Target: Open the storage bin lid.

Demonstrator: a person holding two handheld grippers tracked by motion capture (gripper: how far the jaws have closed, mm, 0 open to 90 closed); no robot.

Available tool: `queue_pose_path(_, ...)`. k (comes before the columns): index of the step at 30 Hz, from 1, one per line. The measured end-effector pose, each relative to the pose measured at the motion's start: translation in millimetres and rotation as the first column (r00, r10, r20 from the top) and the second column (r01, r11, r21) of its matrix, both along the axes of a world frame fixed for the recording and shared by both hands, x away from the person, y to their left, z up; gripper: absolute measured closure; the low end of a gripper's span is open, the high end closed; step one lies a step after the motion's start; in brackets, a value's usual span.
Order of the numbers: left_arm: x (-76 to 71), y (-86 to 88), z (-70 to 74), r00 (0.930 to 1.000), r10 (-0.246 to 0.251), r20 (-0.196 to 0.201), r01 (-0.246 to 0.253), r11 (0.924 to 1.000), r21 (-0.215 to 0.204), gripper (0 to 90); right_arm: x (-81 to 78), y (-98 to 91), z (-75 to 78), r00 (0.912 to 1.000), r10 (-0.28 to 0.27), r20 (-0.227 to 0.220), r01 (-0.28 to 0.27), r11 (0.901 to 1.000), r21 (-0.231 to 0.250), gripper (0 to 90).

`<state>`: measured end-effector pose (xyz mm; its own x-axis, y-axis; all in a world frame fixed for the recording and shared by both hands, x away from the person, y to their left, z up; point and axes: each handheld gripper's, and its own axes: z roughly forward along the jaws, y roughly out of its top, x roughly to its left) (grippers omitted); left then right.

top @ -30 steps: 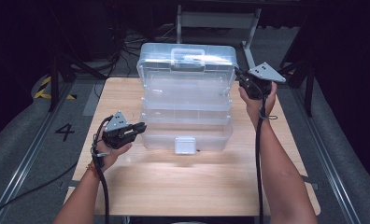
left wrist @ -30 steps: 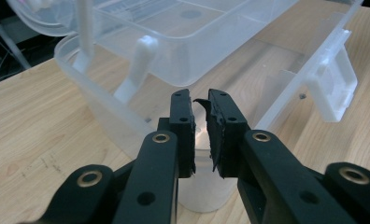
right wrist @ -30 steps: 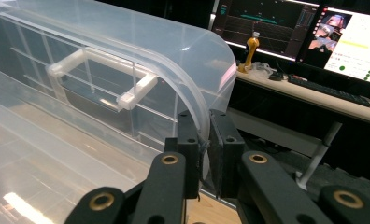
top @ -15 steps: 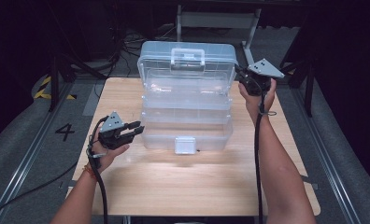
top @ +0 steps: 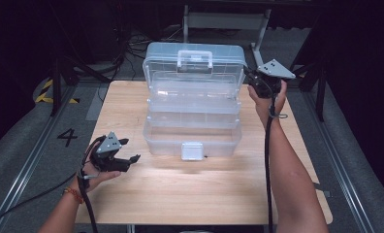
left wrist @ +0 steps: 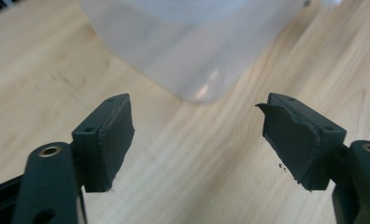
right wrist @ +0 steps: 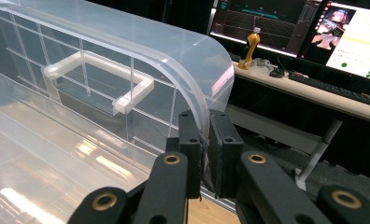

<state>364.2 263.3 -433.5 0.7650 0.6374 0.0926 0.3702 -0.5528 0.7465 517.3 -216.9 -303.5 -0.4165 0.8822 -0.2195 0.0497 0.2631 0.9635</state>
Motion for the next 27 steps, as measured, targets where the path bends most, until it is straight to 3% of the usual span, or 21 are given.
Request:
queue_pose_path(6,-9.2,7.2,-22.0,0.9956,0.035,-0.087,-0.031,0.9981,0.054,22.5,3.6,-0.3,1.7,1.0,0.004,-0.009,-0.004,1.0,-0.002,85.2)
queue_pose_path(10,-11.3,13.8,-33.1,0.9908,0.05,-0.126,-0.046,0.9985,0.03,21.2,7.2,-1.5,1.7,0.9998,0.012,-0.013,-0.012,0.9998,0.013,85.2)
queue_pose_path(22,-14.5,15.6,-43.8,0.9863,0.075,-0.147,-0.07,0.9968,0.037,19.0,15.6,-2.5,4.7,0.9992,0.022,-0.033,-0.021,0.9997,0.014,85.2)
queue_pose_path(27,-14.6,18.5,-46.0,0.985,0.069,-0.158,-0.068,0.9976,0.009,19.0,22.1,-2.3,6.6,0.9988,0.02,-0.045,-0.02,0.9997,0.013,85.1)
